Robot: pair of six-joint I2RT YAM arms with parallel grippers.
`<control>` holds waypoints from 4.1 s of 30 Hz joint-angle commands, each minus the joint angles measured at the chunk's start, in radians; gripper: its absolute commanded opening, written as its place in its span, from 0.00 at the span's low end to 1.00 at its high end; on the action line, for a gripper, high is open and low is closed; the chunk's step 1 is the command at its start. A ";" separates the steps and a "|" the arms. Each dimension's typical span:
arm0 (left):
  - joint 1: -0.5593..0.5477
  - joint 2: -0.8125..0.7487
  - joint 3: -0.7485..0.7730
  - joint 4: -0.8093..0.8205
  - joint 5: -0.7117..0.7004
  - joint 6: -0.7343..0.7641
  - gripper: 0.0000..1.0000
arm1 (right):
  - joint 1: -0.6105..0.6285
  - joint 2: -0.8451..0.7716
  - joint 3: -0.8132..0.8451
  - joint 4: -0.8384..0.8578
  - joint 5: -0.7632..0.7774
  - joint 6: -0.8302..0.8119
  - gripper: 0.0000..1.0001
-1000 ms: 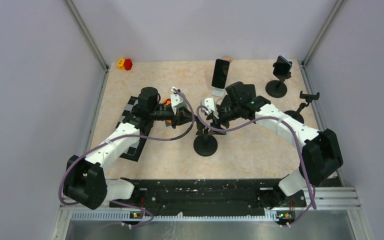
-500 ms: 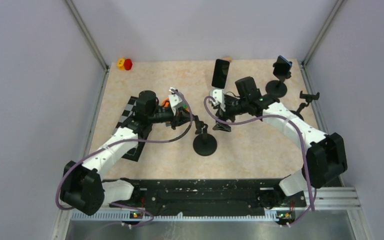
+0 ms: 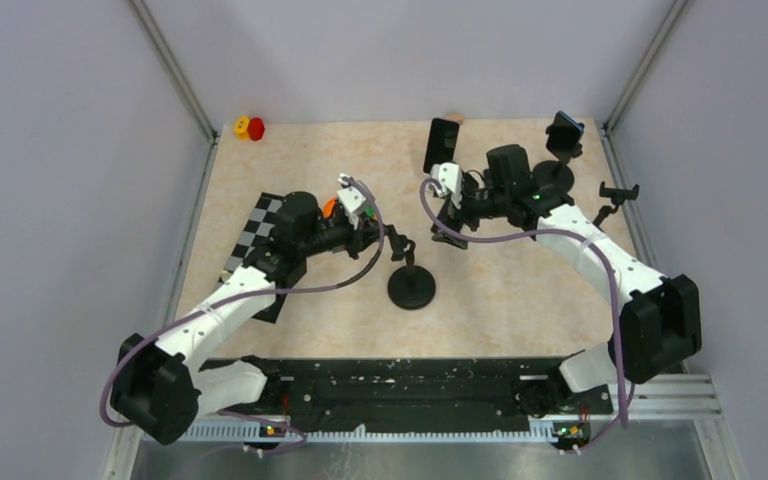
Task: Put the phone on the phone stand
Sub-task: Place the phone stand at the center of the board, then pick up the phone at the center of the board.
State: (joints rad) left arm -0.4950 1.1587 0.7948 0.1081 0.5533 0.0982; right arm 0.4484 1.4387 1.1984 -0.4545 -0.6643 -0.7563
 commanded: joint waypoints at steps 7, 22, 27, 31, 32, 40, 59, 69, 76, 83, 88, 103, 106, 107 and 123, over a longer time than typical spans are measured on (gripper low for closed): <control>-0.096 -0.115 -0.034 0.024 -0.208 -0.025 0.00 | -0.057 -0.026 -0.002 0.060 0.022 0.030 0.99; -0.149 -0.166 -0.123 0.125 -0.391 -0.085 0.00 | -0.106 0.020 -0.037 0.228 0.239 0.160 0.99; -0.203 -0.148 -0.129 0.146 -0.394 -0.068 0.00 | -0.127 0.049 -0.054 0.295 0.342 0.200 0.99; -0.214 -0.157 -0.166 0.185 -0.355 -0.061 0.02 | -0.157 0.072 -0.070 0.338 0.382 0.217 0.99; -0.214 -0.163 -0.174 0.190 -0.346 -0.057 0.05 | -0.163 0.074 -0.078 0.354 0.389 0.221 0.99; -0.215 -0.187 -0.191 0.184 -0.330 -0.029 0.35 | -0.196 0.123 -0.088 0.411 0.472 0.281 0.99; -0.176 -0.249 -0.183 0.166 -0.351 0.069 0.99 | -0.207 0.324 -0.051 0.521 0.728 0.469 0.98; -0.151 -0.248 -0.157 0.134 -0.381 0.084 0.99 | -0.207 0.428 0.030 0.505 0.859 0.603 0.99; -0.138 -0.248 -0.148 0.123 -0.385 0.083 0.99 | -0.252 0.455 0.087 0.459 0.828 0.672 0.99; -0.129 -0.245 -0.110 0.063 -0.408 0.091 0.99 | -0.279 0.554 0.164 0.390 0.771 0.696 0.99; -0.122 -0.259 -0.092 0.041 -0.439 0.093 0.99 | -0.279 0.602 0.205 0.369 0.736 0.711 0.99; -0.117 -0.278 -0.062 0.008 -0.437 0.101 0.99 | -0.286 0.661 0.231 0.339 0.731 0.731 0.98; -0.113 -0.285 -0.051 -0.005 -0.438 0.101 0.99 | -0.292 0.675 0.230 0.333 0.712 0.738 0.97; -0.112 -0.287 -0.047 -0.009 -0.439 0.099 0.99 | -0.295 0.680 0.227 0.332 0.706 0.738 0.96; -0.089 -0.314 0.005 -0.051 -0.461 0.086 0.99 | -0.330 0.716 0.255 0.272 0.609 0.783 0.79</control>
State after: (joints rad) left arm -0.5938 0.8680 0.7536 0.0494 0.1032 0.1894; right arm 0.1287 2.1048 1.4292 -0.0986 -0.0250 -0.0132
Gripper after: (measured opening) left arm 0.986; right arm 0.822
